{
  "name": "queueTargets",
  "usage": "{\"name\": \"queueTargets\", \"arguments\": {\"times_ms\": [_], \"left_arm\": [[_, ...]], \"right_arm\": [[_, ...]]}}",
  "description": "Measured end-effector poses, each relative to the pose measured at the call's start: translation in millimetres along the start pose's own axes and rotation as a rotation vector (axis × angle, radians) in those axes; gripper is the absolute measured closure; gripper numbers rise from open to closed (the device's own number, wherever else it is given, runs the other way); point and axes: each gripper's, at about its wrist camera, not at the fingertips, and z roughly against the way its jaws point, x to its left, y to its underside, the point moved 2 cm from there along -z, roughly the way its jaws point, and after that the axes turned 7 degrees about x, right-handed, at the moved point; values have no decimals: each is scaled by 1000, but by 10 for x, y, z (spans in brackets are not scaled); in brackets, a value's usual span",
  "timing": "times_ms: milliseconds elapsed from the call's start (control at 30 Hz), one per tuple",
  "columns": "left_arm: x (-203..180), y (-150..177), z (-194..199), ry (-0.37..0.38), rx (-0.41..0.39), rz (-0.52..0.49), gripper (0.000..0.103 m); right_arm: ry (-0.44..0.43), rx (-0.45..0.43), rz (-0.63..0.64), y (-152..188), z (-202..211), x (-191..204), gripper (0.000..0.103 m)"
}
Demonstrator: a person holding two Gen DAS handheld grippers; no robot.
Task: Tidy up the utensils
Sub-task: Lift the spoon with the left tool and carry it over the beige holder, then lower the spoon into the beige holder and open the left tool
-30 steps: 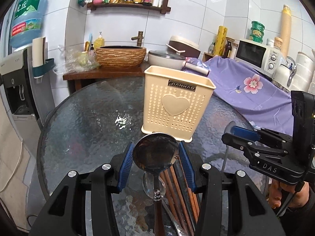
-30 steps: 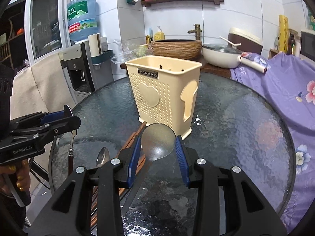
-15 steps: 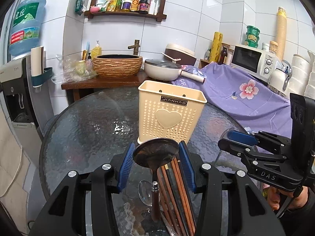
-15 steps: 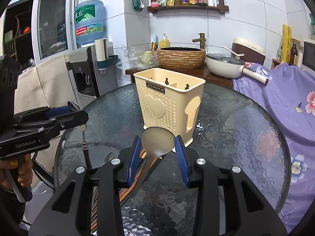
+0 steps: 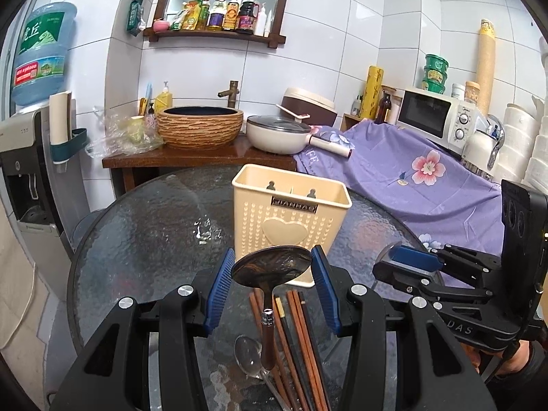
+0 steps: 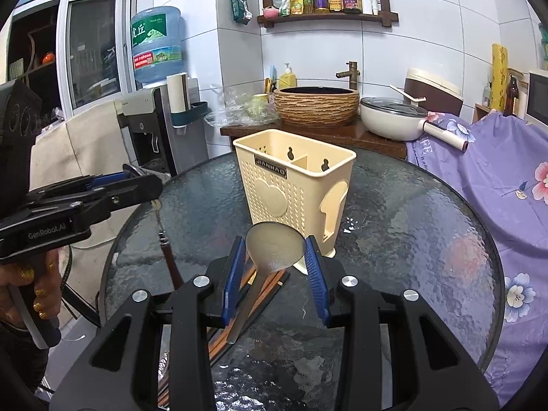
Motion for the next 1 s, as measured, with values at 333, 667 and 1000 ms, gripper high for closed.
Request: {"name": "queueTargets", "arguments": {"times_ms": [333, 667, 1000], "left_arm": [[-48, -651, 110, 23, -86, -16, 58], [54, -1519, -8, 24, -174, 67, 58], [136, -1589, -512, -12, -153, 112, 58]], "right_arm": [[33, -103, 47, -555, 281, -29, 67], [139, -240, 44, -1362, 457, -173, 67], [234, -225, 43, -1426, 33, -301, 67]]}}
